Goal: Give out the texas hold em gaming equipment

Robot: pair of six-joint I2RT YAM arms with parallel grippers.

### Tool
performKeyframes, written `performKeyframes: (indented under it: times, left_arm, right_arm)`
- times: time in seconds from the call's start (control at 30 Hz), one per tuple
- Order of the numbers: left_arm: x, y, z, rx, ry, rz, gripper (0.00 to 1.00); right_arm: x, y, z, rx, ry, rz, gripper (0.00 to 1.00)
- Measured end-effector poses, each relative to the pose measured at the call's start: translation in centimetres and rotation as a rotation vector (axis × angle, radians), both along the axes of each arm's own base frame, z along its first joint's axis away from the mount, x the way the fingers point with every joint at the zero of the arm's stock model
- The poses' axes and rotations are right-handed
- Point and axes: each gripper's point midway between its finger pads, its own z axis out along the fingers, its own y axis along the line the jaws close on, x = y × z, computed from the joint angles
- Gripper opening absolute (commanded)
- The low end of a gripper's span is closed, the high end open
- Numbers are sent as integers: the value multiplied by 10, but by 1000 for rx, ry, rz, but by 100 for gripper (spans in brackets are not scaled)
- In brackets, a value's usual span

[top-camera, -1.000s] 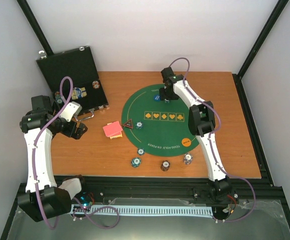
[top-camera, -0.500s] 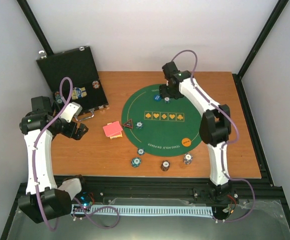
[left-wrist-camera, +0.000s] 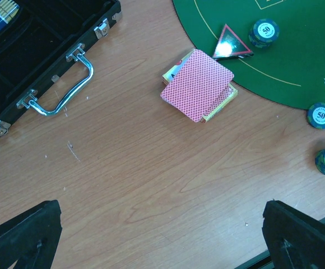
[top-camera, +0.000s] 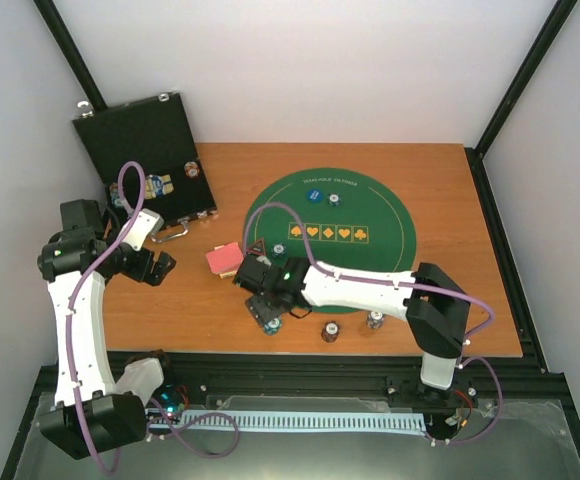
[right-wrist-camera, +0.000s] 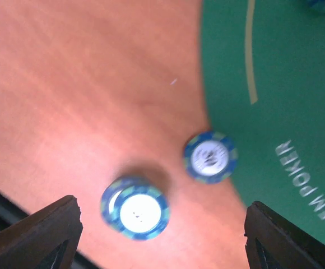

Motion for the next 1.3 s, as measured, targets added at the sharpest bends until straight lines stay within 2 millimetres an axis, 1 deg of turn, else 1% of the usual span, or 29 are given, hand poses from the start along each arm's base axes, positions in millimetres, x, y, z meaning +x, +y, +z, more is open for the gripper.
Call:
performKeyframes:
  times: [0.07, 0.13, 0.23, 0.33, 0.4, 0.63, 0.8, 0.97, 1.3]
  left_arm:
    - [0, 0, 0, 2, 1, 1, 100]
    - [0, 0, -1, 2, 3, 1, 100]
    - [-1, 0, -2, 1, 4, 1, 100]
    - [-2, 0, -1, 2, 2, 1, 100]
    - [-2, 0, -1, 2, 2, 1, 100]
    - [-2, 0, -1, 2, 2, 1, 100]
    - [-2, 0, -1, 2, 3, 1, 100]
    - [-2, 0, -2, 1, 5, 1, 100]
    - [-3, 0, -2, 0, 7, 0, 100]
  right_arm:
    - [-19, 2, -8, -14, 15, 14, 80]
    - [-32, 5, -13, -15, 24, 19, 80]
    - [-40, 5, -24, -5, 37, 3, 80]
    - [-43, -2, -37, -17, 55, -19, 79]
    - [-44, -4, -40, -18, 61, -26, 78]
    - [-48, 7, -42, 17, 74, -17, 77]
    - [-54, 15, -54, 5, 92, 1, 76]
    - [-56, 14, -65, -17, 106, 4, 76]
    - [-56, 16, -64, -17, 103, 5, 74]
